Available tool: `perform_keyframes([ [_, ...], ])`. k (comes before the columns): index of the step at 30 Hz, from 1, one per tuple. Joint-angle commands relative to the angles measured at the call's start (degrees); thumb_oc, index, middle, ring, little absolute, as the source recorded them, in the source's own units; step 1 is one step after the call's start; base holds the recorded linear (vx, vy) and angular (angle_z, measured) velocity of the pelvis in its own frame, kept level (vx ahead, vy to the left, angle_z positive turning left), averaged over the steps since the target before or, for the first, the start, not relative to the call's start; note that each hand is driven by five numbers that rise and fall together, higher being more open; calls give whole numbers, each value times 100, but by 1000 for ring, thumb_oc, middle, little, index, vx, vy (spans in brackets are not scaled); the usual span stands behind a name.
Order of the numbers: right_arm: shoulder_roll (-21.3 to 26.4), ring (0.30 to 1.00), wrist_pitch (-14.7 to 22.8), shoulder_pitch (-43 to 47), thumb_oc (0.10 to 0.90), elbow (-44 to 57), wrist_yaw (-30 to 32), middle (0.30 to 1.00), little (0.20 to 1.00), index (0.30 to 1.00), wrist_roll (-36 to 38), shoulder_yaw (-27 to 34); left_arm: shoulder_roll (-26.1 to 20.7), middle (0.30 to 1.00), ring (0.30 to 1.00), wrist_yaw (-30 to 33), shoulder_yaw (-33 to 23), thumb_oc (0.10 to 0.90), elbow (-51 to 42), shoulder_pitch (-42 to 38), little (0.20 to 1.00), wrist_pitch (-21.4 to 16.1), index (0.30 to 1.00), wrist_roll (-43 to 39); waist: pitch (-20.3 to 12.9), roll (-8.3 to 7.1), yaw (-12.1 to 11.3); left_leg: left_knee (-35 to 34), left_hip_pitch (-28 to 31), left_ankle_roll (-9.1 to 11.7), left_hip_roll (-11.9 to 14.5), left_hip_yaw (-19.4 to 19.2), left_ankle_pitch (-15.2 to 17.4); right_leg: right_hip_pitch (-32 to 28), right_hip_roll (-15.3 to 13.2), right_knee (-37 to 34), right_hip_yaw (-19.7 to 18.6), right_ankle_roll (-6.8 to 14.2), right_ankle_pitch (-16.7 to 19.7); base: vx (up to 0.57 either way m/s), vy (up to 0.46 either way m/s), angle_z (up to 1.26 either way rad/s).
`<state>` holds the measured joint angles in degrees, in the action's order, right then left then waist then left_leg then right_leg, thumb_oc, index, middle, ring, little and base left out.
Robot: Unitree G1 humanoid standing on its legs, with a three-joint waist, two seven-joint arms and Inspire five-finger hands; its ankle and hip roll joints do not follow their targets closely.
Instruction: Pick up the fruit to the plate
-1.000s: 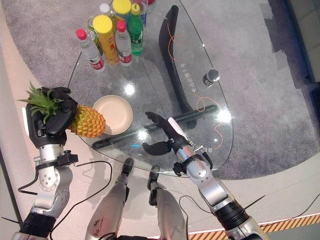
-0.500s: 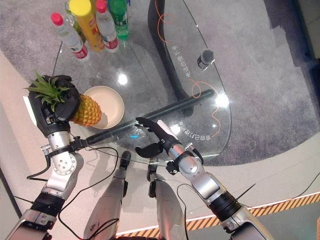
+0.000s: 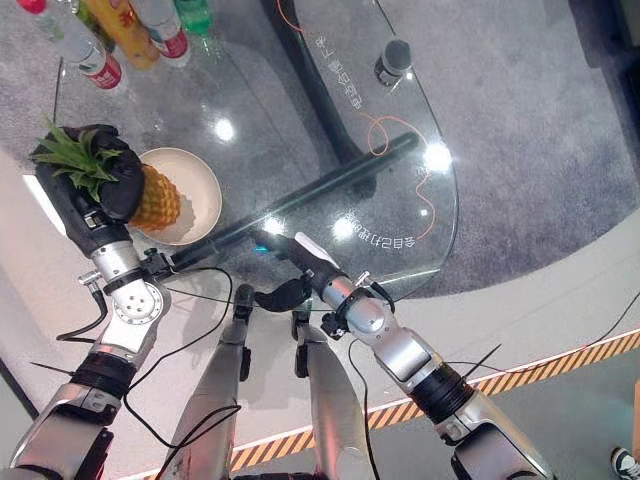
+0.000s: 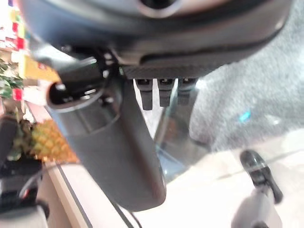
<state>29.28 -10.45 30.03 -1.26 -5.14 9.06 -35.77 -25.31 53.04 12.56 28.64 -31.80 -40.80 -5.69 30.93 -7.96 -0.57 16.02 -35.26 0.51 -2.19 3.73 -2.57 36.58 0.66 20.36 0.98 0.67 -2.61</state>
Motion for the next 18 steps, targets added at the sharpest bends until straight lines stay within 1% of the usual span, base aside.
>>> perform_keyframes([
  [1, 13, 900, 220, 38, 800, 649, -247, 900, 900, 900, 215, 0, -260, 300, 300, 443, -291, 100, -426, -706, 200, -947, 300, 707, -113, -222, 15, 585, -350, -132, -249, 179, 528, 50, 40, -62, 256, 191, 238, -23, 88, -4],
  [5, 97, 900, 188, 135, 800, 621, -333, 900, 900, 900, 285, -45, -316, 300, 300, 735, -246, 100, -176, -1041, 200, -985, 300, 903, -113, -235, 109, 596, -528, -103, -217, 130, 498, 265, 67, -37, 222, 193, 275, -19, 94, -3],
  [7, 117, 900, 193, 134, 800, 613, -377, 900, 900, 900, 262, -62, -386, 300, 300, 883, -237, 100, -106, -1163, 200, -935, 300, 1025, -113, -247, 157, 624, -626, -106, -213, 106, 505, 386, 101, -8, 197, 183, 291, -23, 85, -2],
  [11, 211, 900, 194, 223, 800, 598, -389, 900, 900, 900, 294, -113, -432, 300, 300, 1144, -148, 100, 72, -1348, 200, -871, 300, 1078, -113, -213, 218, 588, -793, -83, -217, 50, 428, 593, 129, -3, 183, 175, 351, -35, 93, -6],
  [18, 256, 900, 204, 289, 800, 561, -392, 900, 900, 900, 233, -131, -386, 300, 300, 1498, -136, 100, 271, -1447, 200, -1032, 300, 1281, -113, -207, 280, 584, -1033, -66, -243, 18, 395, 887, 157, 0, 164, 180, 421, -18, 57, -7],
])
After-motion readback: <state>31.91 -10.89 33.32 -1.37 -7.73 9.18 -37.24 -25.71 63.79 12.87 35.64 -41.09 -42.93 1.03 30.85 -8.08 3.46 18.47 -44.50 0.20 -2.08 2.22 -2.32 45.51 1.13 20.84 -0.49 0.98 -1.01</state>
